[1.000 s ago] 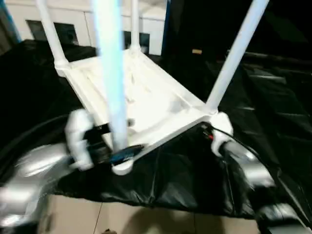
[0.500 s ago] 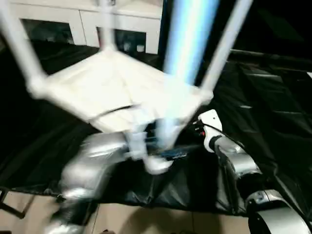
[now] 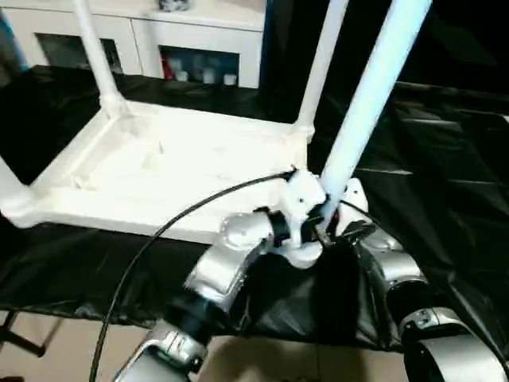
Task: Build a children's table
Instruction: Rotate table base
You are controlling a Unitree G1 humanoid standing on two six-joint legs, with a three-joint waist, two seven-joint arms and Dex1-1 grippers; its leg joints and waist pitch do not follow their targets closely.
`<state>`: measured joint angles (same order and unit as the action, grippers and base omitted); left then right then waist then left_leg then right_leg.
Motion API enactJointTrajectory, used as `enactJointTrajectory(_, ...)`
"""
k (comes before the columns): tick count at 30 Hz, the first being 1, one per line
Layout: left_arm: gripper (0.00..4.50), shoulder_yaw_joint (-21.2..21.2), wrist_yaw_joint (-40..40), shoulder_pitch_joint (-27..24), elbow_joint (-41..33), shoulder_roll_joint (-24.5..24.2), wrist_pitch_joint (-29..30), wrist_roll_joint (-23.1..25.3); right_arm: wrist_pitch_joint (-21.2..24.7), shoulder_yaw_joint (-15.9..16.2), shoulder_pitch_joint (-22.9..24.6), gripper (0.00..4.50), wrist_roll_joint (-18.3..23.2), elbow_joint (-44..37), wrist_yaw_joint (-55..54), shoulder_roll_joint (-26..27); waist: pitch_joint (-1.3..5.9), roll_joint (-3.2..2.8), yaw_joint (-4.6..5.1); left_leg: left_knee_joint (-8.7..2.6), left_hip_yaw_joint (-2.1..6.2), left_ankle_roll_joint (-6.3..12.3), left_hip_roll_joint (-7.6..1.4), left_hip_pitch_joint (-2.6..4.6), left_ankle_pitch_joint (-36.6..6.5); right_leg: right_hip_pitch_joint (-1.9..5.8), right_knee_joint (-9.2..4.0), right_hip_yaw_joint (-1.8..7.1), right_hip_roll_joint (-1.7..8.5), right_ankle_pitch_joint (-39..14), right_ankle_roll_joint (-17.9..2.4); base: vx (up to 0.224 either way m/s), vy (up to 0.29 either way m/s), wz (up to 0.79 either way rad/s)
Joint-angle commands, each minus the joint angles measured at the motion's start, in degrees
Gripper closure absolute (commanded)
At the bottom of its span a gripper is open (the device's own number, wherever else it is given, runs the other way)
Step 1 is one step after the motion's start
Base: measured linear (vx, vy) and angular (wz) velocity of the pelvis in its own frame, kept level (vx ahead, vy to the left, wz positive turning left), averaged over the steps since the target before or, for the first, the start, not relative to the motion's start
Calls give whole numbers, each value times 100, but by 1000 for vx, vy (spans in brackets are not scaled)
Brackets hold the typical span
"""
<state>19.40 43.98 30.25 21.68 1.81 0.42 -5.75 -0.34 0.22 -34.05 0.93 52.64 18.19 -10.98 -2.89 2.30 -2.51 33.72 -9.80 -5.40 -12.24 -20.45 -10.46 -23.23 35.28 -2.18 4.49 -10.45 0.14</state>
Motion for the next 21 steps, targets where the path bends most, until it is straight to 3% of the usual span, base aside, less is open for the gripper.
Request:
enactJointTrajectory(1, 4, -181, 477, 67, 20, -336, -97, -149, -69, -188, 25, 79, 153, -199, 344, -293, 401, -5, -61, -329, -57, 306, -10, 1, -1098, 358, -363, 149, 216, -450, -1428, 0, 0, 0)
enactJointTrajectory(2, 4, -208, 670, 55, 9, -451, -69, -224, -85, -191, 82, 79, 171, -307, 488, -368, 397, 31, -67, -328, -68, 334, -9, 0, -1099, 358, -369, 152, 211, -482, -1418, 0, 0, 0)
enactJointTrajectory(4, 4, -223, 812, 47, 0, -536, -43, -279, -97, -190, 124, 79, 183, -388, 596, -423, 397, -9, -90, -328, -63, 338, -17, 4, -1020, 351, -347, 154, 216, -441, -1413, 0, 0, 0)
enactJointTrajectory(9, 4, -76, 1937, 139, 387, -1415, 36, -217, 13, 69, 783, 79, 264, -1499, 1858, -1123, 392, -8, -158, -327, -69, 468, -23, 24, -867, 343, -323, 157, 197, -204, -1420, 0, 0, 0)
enactJointTrajectory(13, 38, 41, 2014, 312, 783, -1595, -209, 31, -22, 150, 1047, 79, 331, -1938, 2240, -1402, 372, -8, -187, -345, -68, 407, -25, 43, -1071, 328, -377, 154, 205, -532, -1370, 0, 0, 0)
enactJointTrajectory(15, 38, 158, 2047, 623, 1364, -1707, -541, 326, 162, 158, 1421, 79, 631, -2606, 2926, -1809, 356, -13, -249, -360, -63, 357, -45, 75, -1321, 315, -410, 169, 222, -838, -1270, 0, 0, 0)
enactJointTrajectory(17, 72, 187, 1991, 785, 1622, -1719, -709, 457, 287, 154, 1563, 51, 753, -2878, 3175, -1966, 355, -6, -259, -370, -50, 344, -39, 44, -1341, 336, -424, 168, 227, -873, -1218, 0, 0, 0)
enactJointTrajectory(19, 78, 193, 1981, 874, 1746, -1720, -773, 523, 378, 140, 1647, 41, 812, -3046, 3304, -2037, 363, -18, -269, -368, -48, 322, -43, 46, -1298, 335, -417, 167, 241, -848, -1253, 0, 0, 0)
enactJointTrajectory(20, 80, 239, 2184, 1163, 2084, -1736, -884, 591, 766, 120, 1995, 28, 1046, -3707, 3748, -2324, 362, 10, -278, -360, -52, 344, -24, 31, -1271, 357, -431, 165, 225, -856, -1224, 0, 0, 0)
enactJointTrajectory(21, 94, 242, 2208, 1182, 2103, -1736, -886, 589, 788, 123, 2018, 15, 1057, -3745, 3773, -2343, 367, -18, -294, -361, -40, 374, -39, 32, -1231, 359, -416, 172, 242, -777, -1237, 0, 0, 0)
